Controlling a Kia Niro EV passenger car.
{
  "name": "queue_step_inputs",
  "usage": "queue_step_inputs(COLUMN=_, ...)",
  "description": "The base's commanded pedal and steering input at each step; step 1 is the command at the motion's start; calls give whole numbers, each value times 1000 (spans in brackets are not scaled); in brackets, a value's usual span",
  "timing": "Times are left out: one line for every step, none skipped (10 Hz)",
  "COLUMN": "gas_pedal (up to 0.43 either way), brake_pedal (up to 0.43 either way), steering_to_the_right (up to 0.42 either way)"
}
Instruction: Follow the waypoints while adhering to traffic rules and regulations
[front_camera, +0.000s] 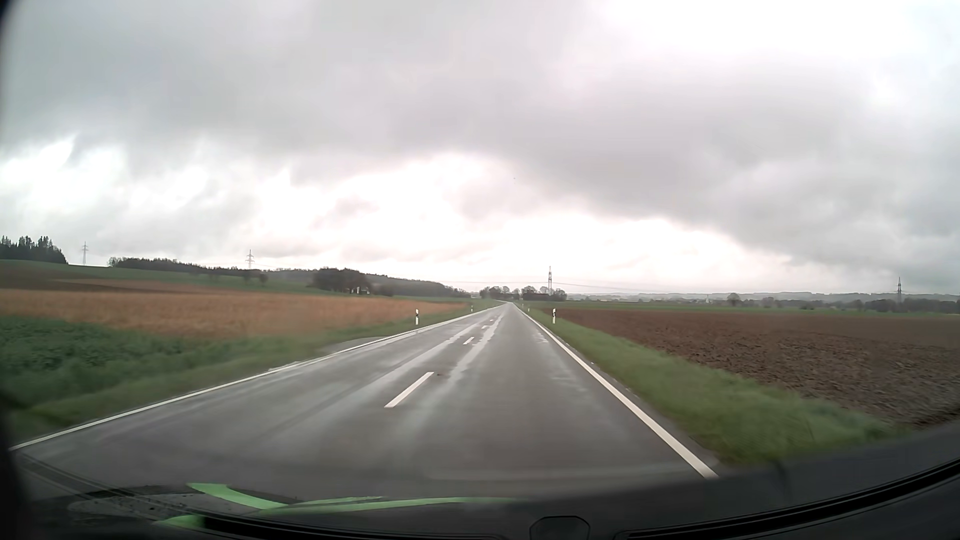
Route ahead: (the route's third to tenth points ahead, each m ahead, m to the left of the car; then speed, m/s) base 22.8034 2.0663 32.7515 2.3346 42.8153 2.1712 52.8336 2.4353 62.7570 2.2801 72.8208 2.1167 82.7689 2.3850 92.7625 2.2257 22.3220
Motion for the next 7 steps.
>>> queue_step_inputs(gas_pedal=98, brake_pedal=0, steering_to_the_right=0)
queue_step_inputs(gas_pedal=118, brake_pedal=0, steering_to_the_right=0)
queue_step_inputs(gas_pedal=118, brake_pedal=0, steering_to_the_right=0)
queue_step_inputs(gas_pedal=130, brake_pedal=0, steering_to_the_right=0)
queue_step_inputs(gas_pedal=130, brake_pedal=0, steering_to_the_right=0)
queue_step_inputs(gas_pedal=130, brake_pedal=0, steering_to_the_right=0)
queue_step_inputs(gas_pedal=130, brake_pedal=0, steering_to_the_right=0)
